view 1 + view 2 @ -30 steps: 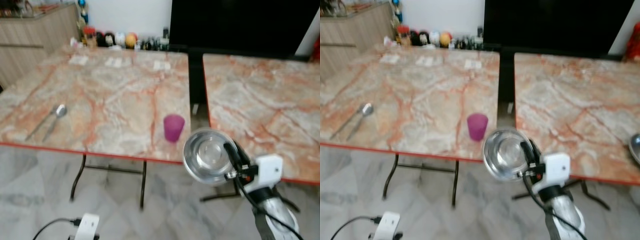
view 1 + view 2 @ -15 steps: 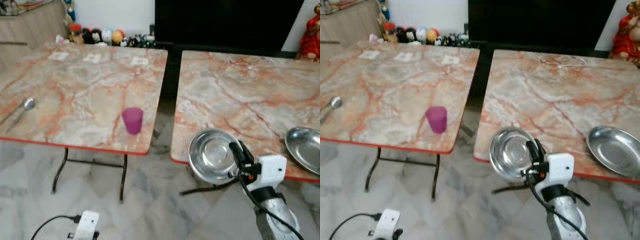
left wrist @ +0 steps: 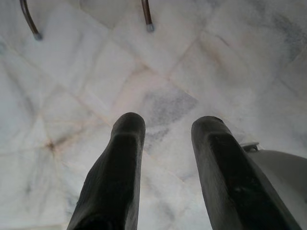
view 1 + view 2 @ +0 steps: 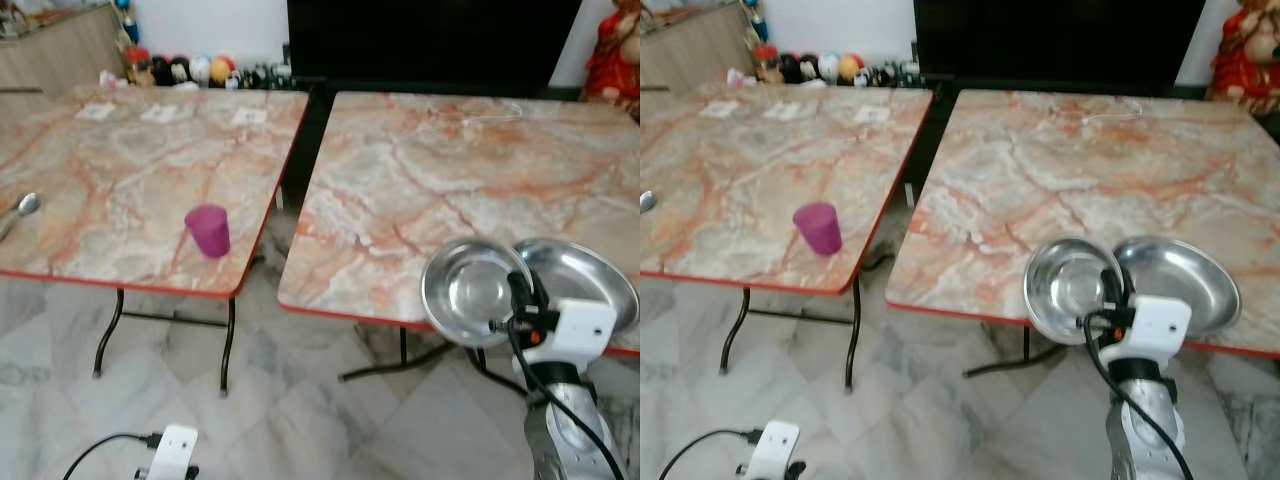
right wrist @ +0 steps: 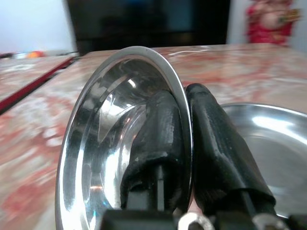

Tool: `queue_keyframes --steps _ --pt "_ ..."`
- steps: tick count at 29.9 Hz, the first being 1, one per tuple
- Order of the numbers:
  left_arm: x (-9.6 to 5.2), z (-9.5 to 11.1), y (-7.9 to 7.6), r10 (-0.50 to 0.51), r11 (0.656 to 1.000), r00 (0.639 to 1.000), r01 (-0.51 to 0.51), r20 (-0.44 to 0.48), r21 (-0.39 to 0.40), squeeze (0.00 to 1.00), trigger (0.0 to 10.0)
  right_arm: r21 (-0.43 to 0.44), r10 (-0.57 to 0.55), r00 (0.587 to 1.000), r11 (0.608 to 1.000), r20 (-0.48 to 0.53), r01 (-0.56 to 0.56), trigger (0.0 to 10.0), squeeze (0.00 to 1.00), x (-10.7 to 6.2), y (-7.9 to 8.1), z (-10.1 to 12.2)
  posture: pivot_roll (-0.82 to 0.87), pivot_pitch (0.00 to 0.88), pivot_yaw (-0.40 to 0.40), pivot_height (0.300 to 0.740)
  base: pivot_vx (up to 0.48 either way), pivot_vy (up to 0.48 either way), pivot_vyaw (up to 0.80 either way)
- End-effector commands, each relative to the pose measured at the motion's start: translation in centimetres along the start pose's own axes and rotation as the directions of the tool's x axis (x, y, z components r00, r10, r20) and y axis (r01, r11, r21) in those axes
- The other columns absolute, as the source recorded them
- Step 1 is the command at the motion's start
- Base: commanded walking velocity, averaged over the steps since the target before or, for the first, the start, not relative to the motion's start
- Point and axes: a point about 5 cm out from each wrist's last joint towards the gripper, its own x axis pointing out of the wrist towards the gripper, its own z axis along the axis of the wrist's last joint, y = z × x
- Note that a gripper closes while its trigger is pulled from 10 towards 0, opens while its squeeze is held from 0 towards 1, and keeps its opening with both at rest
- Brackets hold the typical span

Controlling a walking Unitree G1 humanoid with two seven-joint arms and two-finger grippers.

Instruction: Setting the table

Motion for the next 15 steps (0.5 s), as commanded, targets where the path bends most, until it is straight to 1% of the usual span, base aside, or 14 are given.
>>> queue_keyframes --steps 1,2,3,4,5,6,7,8,9,10,11,12,13,15 --pt "-0.1 -0.5 0.5 0.011 1.0 1.0 -0.011 -0.018 -0.001 0.0 10.0 0.037 -0.069 0.997 0.997 0.026 0.068 10.0 0.0 0.3 -0.8 0.5 0.09 0.018 -0.038 0.74 0.0 0.0 0.0" --pt "-0.1 -0.5 0.5 0.011 1.0 1.0 -0.011 -0.018 -0.002 0.0 10.0 0.061 -0.118 0.992 0.991 0.035 0.116 10.0 0.0 0.5 -1.3 0.7 0.09 0.018 -0.038 0.74 0.0 0.0 0.0" --pt "-0.1 -0.5 0.5 0.011 1.0 1.0 -0.011 -0.018 -0.002 0.0 10.0 0.061 -0.118 0.992 0.991 0.035 0.116 10.0 0.0 0.5 -1.3 0.7 0.09 0.018 -0.038 0.74 0.0 0.0 0.0" --pt "-0.2 -0.6 0.5 0.01 1.0 1.0 -0.01 -0.019 -0.001 0.0 10.0 0.087 -0.159 0.986 0.984 0.041 0.155 10.0 0.0 0.6 -1.8 0.9 0.09 0.018 -0.038 0.74 0.0 0.0 0.0" --pt "-0.2 -0.6 0.5 0.01 1.0 1.0 -0.01 -0.021 0.0 0.0 10.0 0.142 -0.237 0.97 0.963 0.048 0.228 10.0 0.0 0.8 -2.8 1.2 0.09 0.018 -0.038 0.74 0.0 0.0 0.0" --pt "-0.2 -0.7 0.5 0.01 1.0 1.0 -0.01 -0.022 -0.001 0.0 10.0 0.171 -0.264 0.963 0.952 0.048 0.252 10.0 0.0 0.9 -3.1 1.4 0.09 0.018 -0.038 0.74 0.0 0.0 0.0" --pt "-0.2 -0.7 0.5 0.01 1.0 1.0 -0.01 -0.022 -0.001 0.0 10.0 0.171 -0.264 0.963 0.952 0.048 0.252 10.0 0.0 0.9 -3.1 1.4 0.09 0.018 -0.038 0.74 0.0 0.0 0.0" --pt "-0.2 -0.7 0.4 0.009 1.0 1.0 -0.009 -0.023 -0.002 0.0 10.0 0.199 -0.269 0.962 0.946 0.04 0.256 10.0 0.0 1.0 -3.0 1.4 0.09 0.018 -0.038 0.74 0.0 0.0 0.0" --pt "-0.2 -0.7 0.4 0.009 1.0 1.0 -0.009 -0.023 -0.002 0.0 10.0 0.199 -0.269 0.962 0.946 0.04 0.256 10.0 0.0 1.0 -3.0 1.4 0.09 0.018 -0.038 0.74 0.0 0.0 0.0" --pt "-0.2 -0.7 0.4 0.009 1.0 1.0 -0.009 -0.023 -0.003 0.0 10.0 0.18 -0.212 0.977 0.963 0.037 0.202 10.0 0.0 1.2 -2.0 1.2 0.09 0.018 -0.038 0.74 0.0 0.0 0.0" --pt "-0.2 -0.8 0.4 0.009 1.0 1.0 -0.009 -0.024 -0.003 0.0 10.0 0.166 -0.175 0.984 0.972 0.039 0.166 10.0 0.0 1.2 -1.4 1.1 0.09 0.018 -0.042 0.74 0.0 0.0 0.0" --pt "-0.2 -0.8 0.4 0.009 1.0 1.0 -0.009 -0.024 -0.003 0.0 10.0 0.156 -0.153 0.987 0.977 0.04 0.145 10.0 0.0 1.2 -1.0 1.1 0.09 0.018 -0.042 0.74 0.0 0.0 0.0" --pt "-0.2 -0.8 0.3 0.008 1.0 1.0 -0.008 -0.025 0.0 0.0 10.0 0.152 -0.122 0.992 0.982 0.036 0.115 10.0 0.0 1.2 -0.3 1.0 0.09 0.019 -0.043 0.74 0.0 0.0 0.0" --pt "-0.2 -0.8 0.3 0.008 1.0 1.0 -0.008 -0.025 0.001 0.0 10.0 0.145 -0.116 0.993 0.983 0.027 0.111 10.0 0.0 1.1 0.0 0.7 0.09 0.019 -0.043 0.74 0.0 0.0 0.0"
